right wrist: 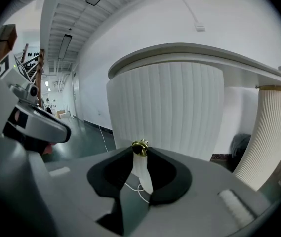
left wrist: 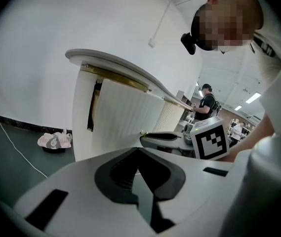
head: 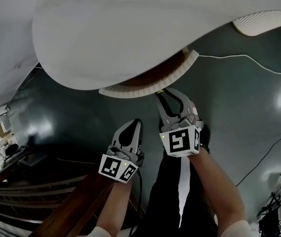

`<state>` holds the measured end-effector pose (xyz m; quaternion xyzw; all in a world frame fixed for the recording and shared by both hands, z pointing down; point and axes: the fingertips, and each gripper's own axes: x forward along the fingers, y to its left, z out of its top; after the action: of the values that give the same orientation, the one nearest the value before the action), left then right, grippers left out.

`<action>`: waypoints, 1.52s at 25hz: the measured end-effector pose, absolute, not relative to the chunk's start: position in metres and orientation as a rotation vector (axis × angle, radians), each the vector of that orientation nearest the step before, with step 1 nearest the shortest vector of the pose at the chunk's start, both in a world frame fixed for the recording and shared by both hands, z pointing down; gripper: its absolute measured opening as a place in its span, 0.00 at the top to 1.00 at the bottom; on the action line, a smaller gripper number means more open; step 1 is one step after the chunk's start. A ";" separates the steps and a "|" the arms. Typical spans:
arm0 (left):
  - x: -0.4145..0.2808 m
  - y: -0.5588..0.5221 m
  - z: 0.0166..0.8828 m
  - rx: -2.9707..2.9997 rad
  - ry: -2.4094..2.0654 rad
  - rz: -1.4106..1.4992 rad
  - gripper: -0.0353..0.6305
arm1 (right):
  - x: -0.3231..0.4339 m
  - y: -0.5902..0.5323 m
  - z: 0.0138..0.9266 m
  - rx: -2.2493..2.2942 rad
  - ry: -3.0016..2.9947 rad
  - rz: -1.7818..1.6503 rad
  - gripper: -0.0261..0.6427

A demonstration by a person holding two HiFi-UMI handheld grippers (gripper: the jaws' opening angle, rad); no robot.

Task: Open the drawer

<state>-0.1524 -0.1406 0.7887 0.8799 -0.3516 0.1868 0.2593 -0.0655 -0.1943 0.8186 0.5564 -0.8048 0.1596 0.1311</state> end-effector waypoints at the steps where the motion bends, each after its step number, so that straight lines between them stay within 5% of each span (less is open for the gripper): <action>1: -0.152 -0.140 0.789 2.382 -0.957 0.505 0.94 | -0.066 -0.191 0.820 1.603 -2.341 0.465 0.81; 38: -0.153 -0.085 0.769 2.340 -1.043 0.497 0.94 | -0.068 -0.066 0.842 1.171 -2.310 0.301 0.85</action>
<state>-0.1528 -0.0850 0.7689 0.8652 -0.3856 0.1837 0.2627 -0.0676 -0.0661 0.8420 0.4333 -0.8546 0.1115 0.2637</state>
